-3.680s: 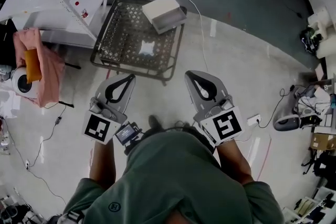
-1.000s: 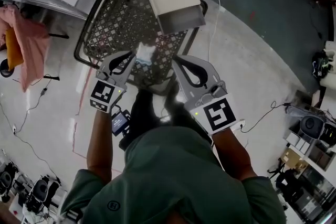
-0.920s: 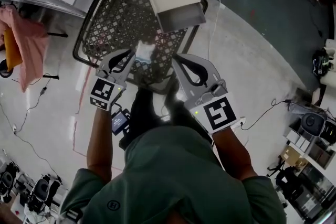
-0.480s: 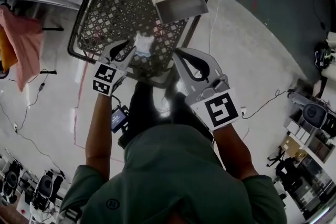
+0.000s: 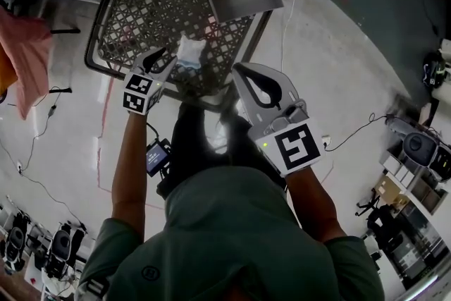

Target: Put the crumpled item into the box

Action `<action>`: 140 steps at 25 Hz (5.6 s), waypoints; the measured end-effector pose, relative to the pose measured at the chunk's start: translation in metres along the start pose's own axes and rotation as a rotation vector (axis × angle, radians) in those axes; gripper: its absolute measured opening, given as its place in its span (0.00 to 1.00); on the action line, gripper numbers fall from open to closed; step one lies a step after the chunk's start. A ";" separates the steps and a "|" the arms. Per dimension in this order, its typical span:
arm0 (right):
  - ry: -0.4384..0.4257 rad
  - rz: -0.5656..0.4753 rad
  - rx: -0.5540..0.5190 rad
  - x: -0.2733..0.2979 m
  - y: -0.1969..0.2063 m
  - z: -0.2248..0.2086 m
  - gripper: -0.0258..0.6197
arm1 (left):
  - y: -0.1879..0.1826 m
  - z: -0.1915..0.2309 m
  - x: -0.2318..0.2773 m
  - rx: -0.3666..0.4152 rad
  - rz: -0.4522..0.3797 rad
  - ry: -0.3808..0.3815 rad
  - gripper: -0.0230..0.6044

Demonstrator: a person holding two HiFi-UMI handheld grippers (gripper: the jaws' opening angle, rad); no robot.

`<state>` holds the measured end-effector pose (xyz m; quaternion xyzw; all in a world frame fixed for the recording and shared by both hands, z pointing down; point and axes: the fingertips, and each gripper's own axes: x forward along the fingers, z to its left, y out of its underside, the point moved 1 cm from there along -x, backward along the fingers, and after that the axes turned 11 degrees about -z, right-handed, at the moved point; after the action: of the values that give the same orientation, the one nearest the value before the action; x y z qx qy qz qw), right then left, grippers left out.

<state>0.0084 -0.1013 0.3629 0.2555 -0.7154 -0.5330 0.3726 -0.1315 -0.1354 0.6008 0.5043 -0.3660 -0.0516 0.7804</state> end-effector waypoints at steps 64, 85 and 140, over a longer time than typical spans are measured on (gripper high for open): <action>0.039 0.172 0.111 0.006 0.094 -0.036 0.05 | 0.104 0.046 0.083 -0.054 0.173 -0.054 0.08; 0.031 0.218 0.168 0.012 0.112 -0.036 0.05 | 0.103 0.050 0.083 -0.064 0.167 -0.060 0.04; 0.025 0.269 0.208 0.017 0.132 -0.040 0.05 | 0.093 0.042 0.094 -0.078 0.176 -0.033 0.04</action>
<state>0.0347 -0.0969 0.4990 0.2013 -0.7898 -0.3982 0.4209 -0.1162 -0.1636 0.7353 0.4385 -0.4193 -0.0054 0.7949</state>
